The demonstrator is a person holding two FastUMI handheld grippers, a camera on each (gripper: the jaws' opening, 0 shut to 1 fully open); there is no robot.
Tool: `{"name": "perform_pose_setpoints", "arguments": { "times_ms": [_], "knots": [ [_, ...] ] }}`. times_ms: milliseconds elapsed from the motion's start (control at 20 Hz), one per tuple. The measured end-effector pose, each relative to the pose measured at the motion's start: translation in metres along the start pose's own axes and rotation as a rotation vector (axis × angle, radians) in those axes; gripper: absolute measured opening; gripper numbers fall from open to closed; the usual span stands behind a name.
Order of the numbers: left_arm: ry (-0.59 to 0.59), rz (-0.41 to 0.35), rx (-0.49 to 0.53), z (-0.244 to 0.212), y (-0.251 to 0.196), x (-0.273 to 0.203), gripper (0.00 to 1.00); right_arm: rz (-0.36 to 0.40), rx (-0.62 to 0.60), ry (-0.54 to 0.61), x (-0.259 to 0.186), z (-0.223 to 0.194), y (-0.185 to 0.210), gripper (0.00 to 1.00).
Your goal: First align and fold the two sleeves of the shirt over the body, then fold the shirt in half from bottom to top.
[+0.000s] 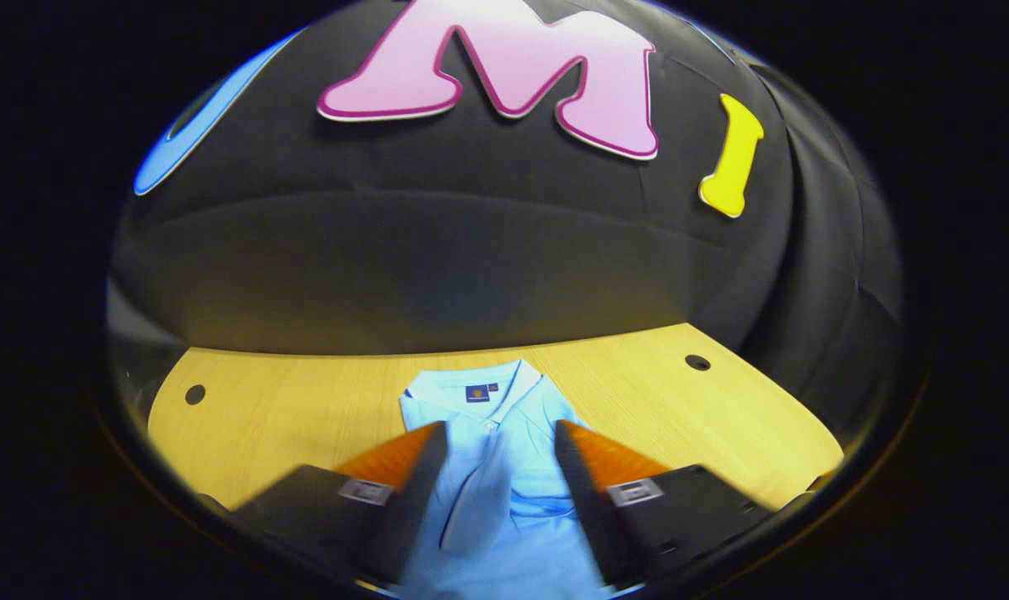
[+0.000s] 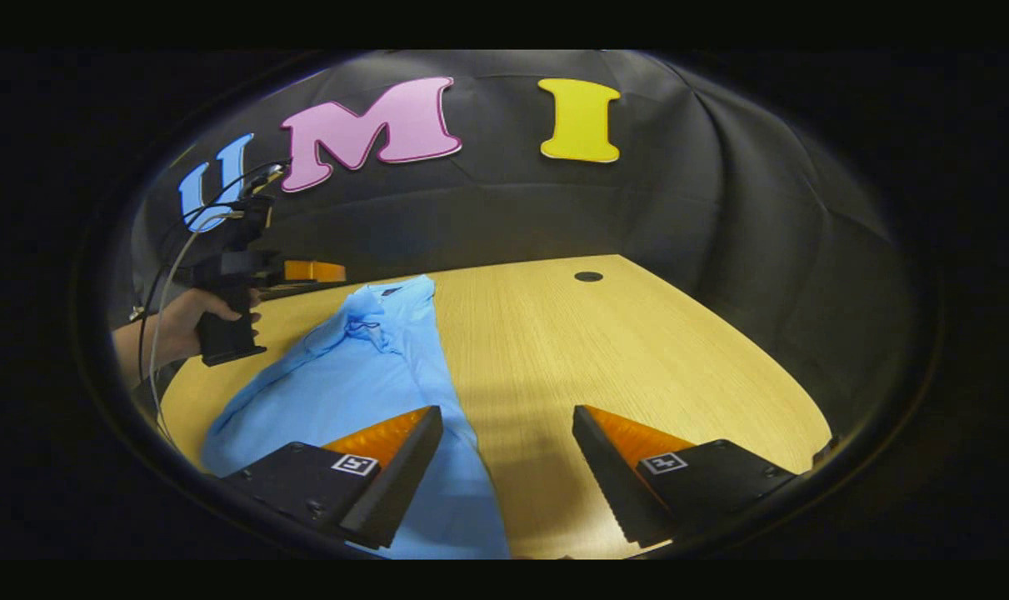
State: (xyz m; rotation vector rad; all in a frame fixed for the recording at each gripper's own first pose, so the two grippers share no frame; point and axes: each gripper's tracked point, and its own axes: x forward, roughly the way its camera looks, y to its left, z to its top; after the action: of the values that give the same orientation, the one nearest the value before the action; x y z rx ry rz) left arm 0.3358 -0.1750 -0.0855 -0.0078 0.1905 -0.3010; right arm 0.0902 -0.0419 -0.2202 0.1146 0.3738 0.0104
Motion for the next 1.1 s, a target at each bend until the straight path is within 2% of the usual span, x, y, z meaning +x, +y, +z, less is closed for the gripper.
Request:
{"name": "perform_pose_setpoints", "arguments": {
  "times_ms": [100, 350, 500, 600, 750, 850, 900, 1100],
  "knots": [
    [-0.015, 0.019, 0.005, -0.006, 0.015, -0.036, 1.00, 0.006, 0.005, 0.010, -0.009, -0.007, 0.004, 0.99],
    [0.035, 0.064, 0.068, -0.064, 0.047, -0.177, 1.00, 0.019, 0.002, 0.052, -0.040, -0.025, 0.019, 0.99],
    [0.149, 0.082, 0.027, -0.130, 0.051, -0.253, 1.00, 0.032, 0.013, 0.096, -0.061, -0.045, 0.031, 0.99],
    [0.227, 0.099, -0.013, -0.176, 0.048, -0.286, 1.00, 0.027, -0.004, 0.133, -0.070, -0.063, 0.034, 0.99],
    [0.303, 0.121, -0.043, -0.223, 0.042, -0.306, 1.00, 0.008, -0.024, 0.181, -0.080, -0.090, 0.033, 0.99],
    [0.323, 0.130, -0.041, -0.236, 0.039, -0.307, 0.97, -0.008, -0.018, 0.218, -0.083, -0.108, 0.031, 0.99],
    [0.334, 0.139, -0.039, -0.242, 0.041, -0.305, 1.00, -0.028, -0.021, 0.229, -0.082, -0.113, 0.027, 0.99],
    [0.388, 0.161, -0.038, -0.262, 0.041, -0.301, 1.00, -0.042, -0.035, 0.239, -0.082, -0.126, 0.025, 0.99]
  ]
}}
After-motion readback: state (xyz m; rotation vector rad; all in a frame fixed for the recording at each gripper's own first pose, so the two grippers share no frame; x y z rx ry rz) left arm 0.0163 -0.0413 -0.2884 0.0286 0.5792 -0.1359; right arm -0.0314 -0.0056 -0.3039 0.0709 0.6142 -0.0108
